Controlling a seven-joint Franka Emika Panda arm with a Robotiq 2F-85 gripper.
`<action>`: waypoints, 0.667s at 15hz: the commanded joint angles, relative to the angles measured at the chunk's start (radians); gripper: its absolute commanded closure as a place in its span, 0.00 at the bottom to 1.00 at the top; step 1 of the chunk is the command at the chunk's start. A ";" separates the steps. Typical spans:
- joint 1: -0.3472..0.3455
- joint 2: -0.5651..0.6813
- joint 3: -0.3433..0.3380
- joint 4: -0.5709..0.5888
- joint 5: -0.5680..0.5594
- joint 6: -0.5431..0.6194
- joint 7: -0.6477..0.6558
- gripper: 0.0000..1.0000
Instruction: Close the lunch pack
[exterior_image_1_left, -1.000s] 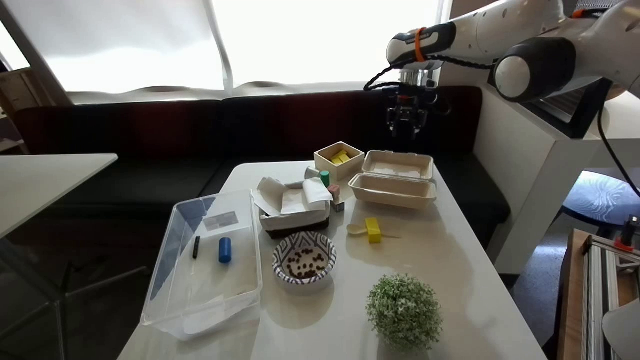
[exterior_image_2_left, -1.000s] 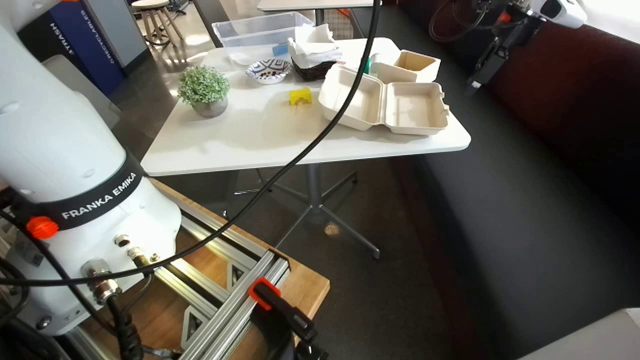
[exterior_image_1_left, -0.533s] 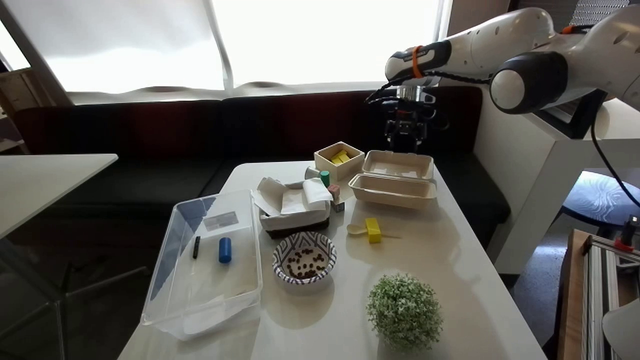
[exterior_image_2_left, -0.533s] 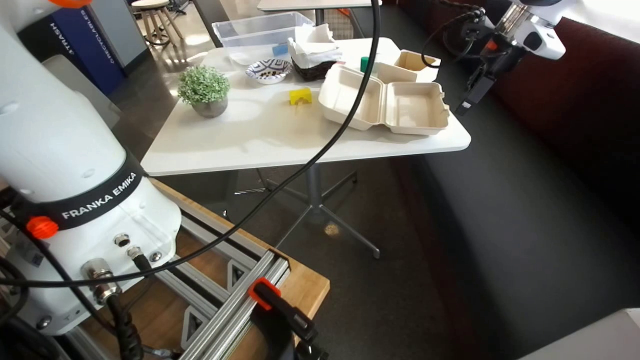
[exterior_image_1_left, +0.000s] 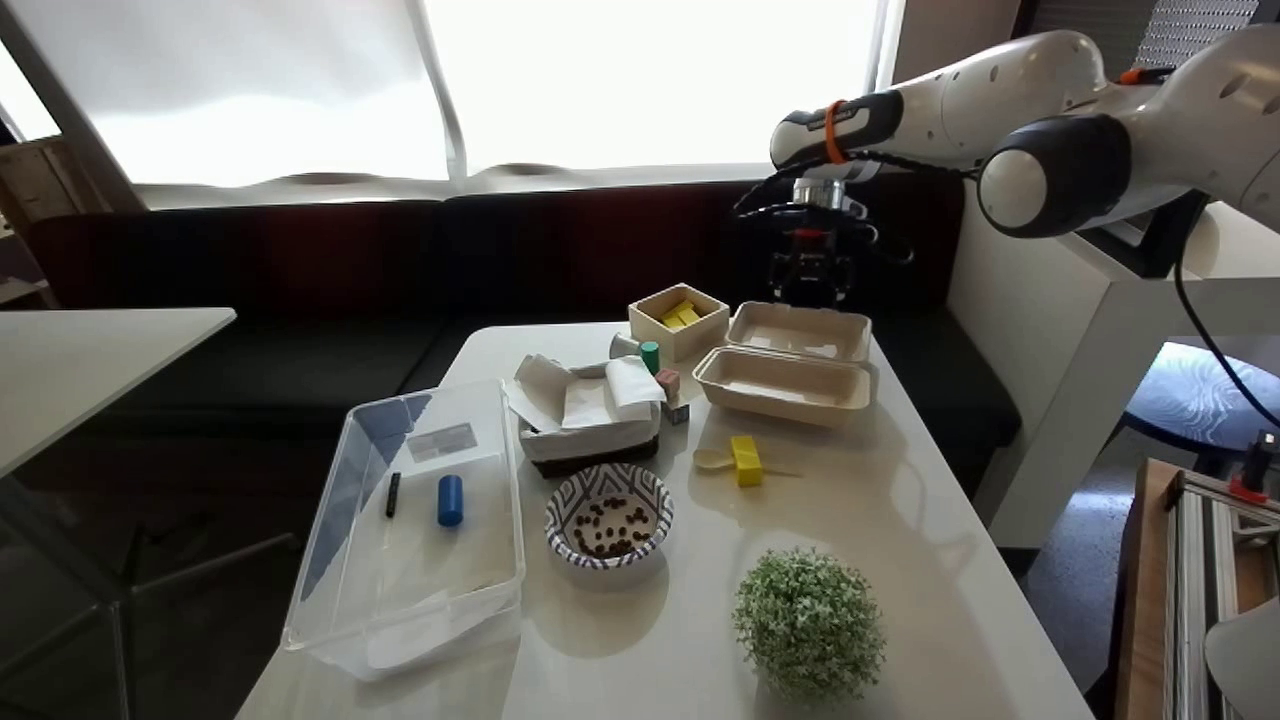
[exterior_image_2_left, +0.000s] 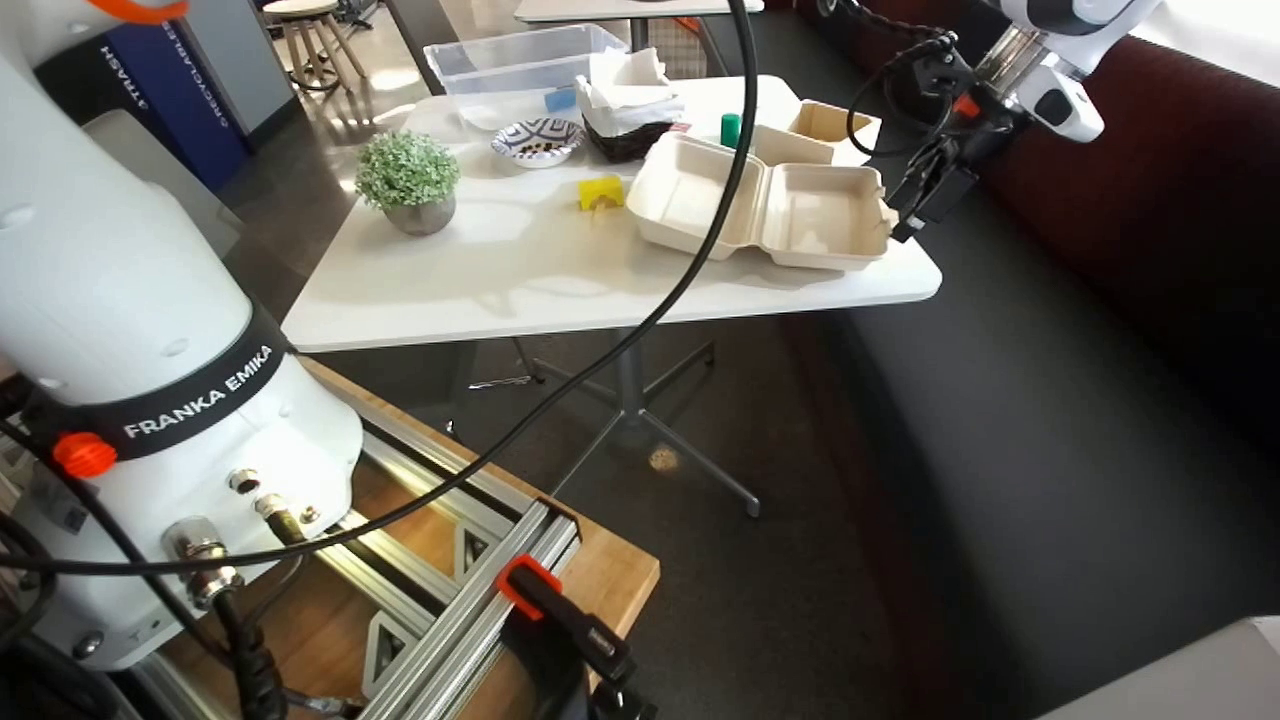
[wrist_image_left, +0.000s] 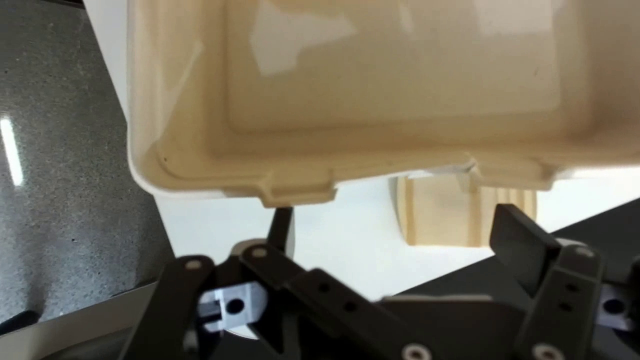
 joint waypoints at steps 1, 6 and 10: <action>-0.020 0.058 0.016 0.093 0.010 -0.094 -0.056 0.00; -0.011 0.073 0.005 0.090 -0.001 -0.040 -0.034 0.00; -0.011 0.078 0.010 0.088 0.003 -0.048 -0.030 0.00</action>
